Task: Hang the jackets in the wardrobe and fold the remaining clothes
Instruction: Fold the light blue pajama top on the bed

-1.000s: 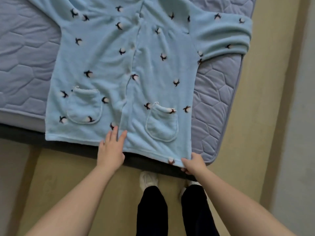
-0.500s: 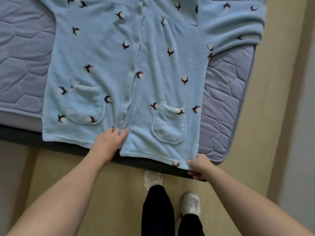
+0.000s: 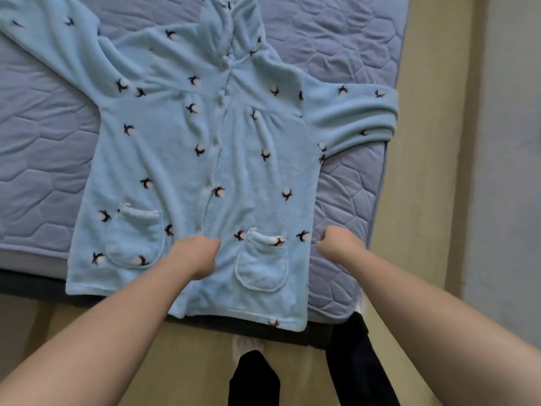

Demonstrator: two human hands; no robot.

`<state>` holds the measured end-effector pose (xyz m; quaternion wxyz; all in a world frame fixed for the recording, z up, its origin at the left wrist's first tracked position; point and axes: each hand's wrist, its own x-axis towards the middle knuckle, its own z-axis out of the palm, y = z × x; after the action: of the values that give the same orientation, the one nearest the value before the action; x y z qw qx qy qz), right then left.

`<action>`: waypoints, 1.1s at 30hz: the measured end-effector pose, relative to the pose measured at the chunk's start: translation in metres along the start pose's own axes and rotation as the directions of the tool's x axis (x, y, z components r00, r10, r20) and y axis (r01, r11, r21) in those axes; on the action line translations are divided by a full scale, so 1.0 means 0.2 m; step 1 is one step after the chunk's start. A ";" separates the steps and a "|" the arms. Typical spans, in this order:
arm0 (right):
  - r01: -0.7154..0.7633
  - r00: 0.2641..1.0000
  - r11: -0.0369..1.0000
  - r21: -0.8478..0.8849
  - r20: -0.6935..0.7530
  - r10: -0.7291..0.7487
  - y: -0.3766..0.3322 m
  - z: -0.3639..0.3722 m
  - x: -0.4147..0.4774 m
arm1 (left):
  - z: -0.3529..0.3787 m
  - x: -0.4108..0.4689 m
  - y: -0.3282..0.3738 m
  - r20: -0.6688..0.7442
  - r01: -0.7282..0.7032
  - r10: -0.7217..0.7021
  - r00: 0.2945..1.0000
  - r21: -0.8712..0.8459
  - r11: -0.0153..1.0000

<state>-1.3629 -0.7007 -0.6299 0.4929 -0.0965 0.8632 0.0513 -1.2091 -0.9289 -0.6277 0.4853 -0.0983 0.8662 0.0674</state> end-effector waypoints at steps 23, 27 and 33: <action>0.467 0.872 0.882 -0.067 0.202 -0.446 0.47 -1.77 1.57 | -1.90 1.65 0.04 -0.294 0.162 -0.039 0.955 0.407 0.899; 0.455 0.821 0.889 0.044 0.365 -0.439 0.67 -1.71 1.64 | -1.96 1.73 -0.01 -0.377 0.334 -0.188 0.907 0.373 0.865; 0.434 0.870 0.827 0.358 0.070 -0.488 0.80 -1.68 1.62 | -1.77 1.79 0.43 -0.621 0.207 -0.183 0.762 -0.034 0.978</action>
<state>-1.8406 -0.6439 -0.7380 0.5667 -0.2139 0.7681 -0.2077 -1.7047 -0.9590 -0.7469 0.1796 -0.1954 0.9635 -0.0354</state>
